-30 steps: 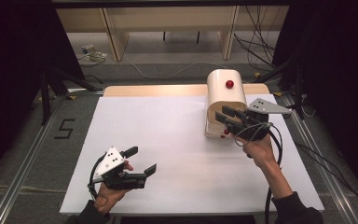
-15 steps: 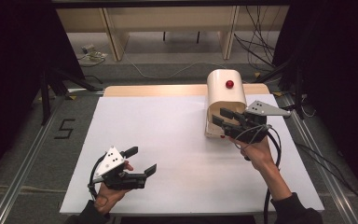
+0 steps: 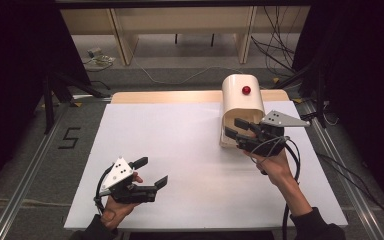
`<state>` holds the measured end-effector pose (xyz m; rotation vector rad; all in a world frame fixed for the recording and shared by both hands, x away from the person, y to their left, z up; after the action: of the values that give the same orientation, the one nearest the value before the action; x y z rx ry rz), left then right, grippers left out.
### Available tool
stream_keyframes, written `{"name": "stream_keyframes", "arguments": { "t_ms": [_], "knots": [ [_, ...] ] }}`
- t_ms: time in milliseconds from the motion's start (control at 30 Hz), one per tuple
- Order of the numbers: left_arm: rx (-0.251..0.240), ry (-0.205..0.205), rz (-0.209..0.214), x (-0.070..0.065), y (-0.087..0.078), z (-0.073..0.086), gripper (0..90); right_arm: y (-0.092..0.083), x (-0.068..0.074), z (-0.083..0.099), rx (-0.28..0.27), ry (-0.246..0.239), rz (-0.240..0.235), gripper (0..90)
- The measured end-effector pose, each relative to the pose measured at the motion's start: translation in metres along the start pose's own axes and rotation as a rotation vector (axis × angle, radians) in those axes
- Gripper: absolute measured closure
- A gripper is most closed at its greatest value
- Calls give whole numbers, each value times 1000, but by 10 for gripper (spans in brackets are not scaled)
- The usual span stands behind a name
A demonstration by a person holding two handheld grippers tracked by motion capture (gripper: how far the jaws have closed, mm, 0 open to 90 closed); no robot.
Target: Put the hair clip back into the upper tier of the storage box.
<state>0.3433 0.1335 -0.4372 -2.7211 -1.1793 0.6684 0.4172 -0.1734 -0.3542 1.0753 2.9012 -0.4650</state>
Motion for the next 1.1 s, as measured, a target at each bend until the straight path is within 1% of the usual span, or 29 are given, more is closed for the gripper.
{"name": "stream_keyframes", "arguments": {
  "t_ms": [100,167,267,400,433,500,633,667,700,900,1033,1100],
  "knots": [
    [0,0,0,0,0,0,88,0,1,1,-6,-9,0,461],
    [0,0,0,0,0,0,88,-1,3,1,-10,2,-8,430],
    [-2,-1,1,0,0,0,89,-2,4,1,-19,-5,-6,398],
    [-2,-1,2,0,0,0,89,-2,6,3,-13,-13,-3,368],
    [-1,-2,2,0,0,0,88,-2,7,4,-20,-18,-4,347],
    [0,-1,1,0,0,0,88,-2,8,5,-23,-21,-5,336],
    [2,0,1,0,0,0,88,-3,11,6,-24,-15,-9,297],
    [3,0,1,0,0,0,89,-4,12,7,-19,-20,-16,278],
    [3,1,1,0,0,0,88,-4,13,8,-18,-25,-17,272],
    [4,1,2,0,0,0,88,-7,18,13,-17,-16,-31,266],
    [3,1,2,0,0,0,88,-7,21,17,-24,-24,-39,266],
    [3,1,2,0,0,0,88,-6,23,18,-18,-25,-45,266]
  ]
}}
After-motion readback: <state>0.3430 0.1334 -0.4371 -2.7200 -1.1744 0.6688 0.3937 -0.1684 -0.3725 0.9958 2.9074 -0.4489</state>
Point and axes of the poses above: each handheld gripper's, and its own axes: y roughly forward along the jaws, z roughly out of its underside, x roughly to its left, the point moved 5 cm from there along y, roughly forward along the jaws, and after that the axes turned 15 degrees about -y, right-handed, at the moved point
